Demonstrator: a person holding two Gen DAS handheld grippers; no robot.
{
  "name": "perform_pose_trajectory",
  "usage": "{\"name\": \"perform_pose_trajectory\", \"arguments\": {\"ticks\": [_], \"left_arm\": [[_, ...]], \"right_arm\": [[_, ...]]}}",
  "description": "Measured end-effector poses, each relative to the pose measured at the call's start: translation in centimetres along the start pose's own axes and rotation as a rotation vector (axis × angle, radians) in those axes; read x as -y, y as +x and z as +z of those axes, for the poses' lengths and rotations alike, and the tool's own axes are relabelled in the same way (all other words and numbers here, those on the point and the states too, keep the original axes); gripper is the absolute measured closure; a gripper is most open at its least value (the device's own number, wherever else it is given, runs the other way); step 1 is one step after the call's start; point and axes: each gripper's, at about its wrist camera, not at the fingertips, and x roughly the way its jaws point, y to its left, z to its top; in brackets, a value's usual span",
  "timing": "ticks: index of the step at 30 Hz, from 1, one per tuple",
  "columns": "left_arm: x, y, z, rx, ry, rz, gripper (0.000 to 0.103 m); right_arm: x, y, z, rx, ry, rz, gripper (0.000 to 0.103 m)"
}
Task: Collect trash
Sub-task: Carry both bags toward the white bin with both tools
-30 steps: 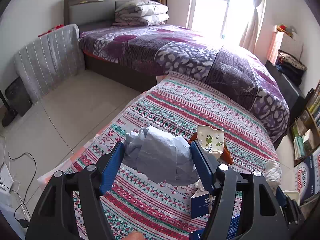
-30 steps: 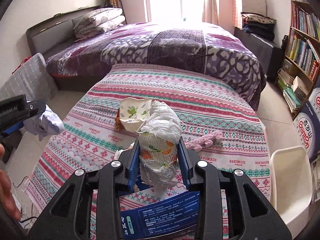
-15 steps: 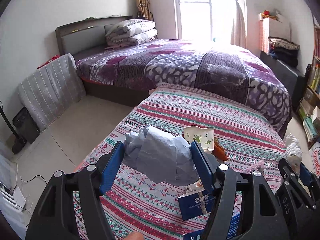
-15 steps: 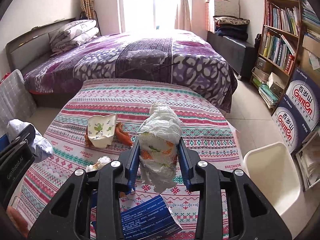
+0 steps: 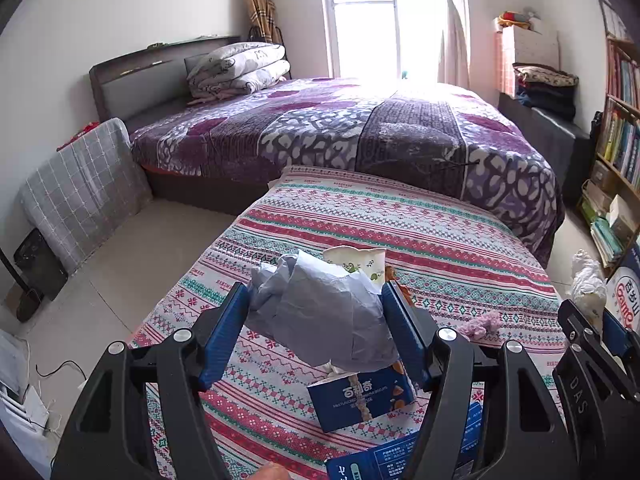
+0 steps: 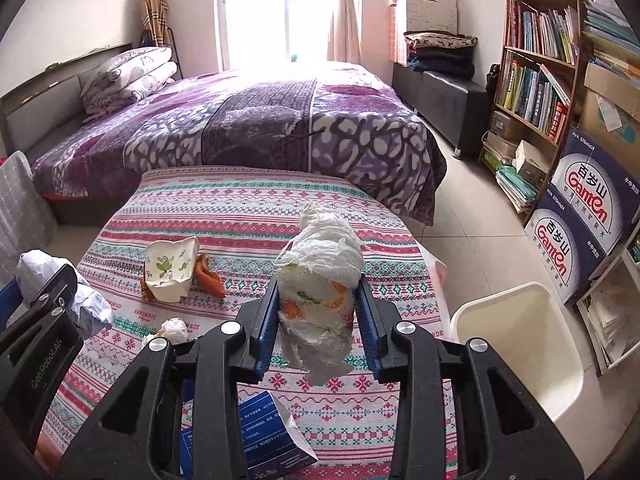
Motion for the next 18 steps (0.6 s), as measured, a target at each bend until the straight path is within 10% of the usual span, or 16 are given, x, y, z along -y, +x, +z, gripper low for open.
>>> {"name": "perform_pose_trajectory", "arguments": {"ticks": [18], "left_arm": [[4.6, -1.7, -0.3, 0.023, 0.060, -0.063, 0.036]], "right_arm": [[4.2, -0.3, 0.1, 0.001, 0.038, -0.064, 0.069]]}}
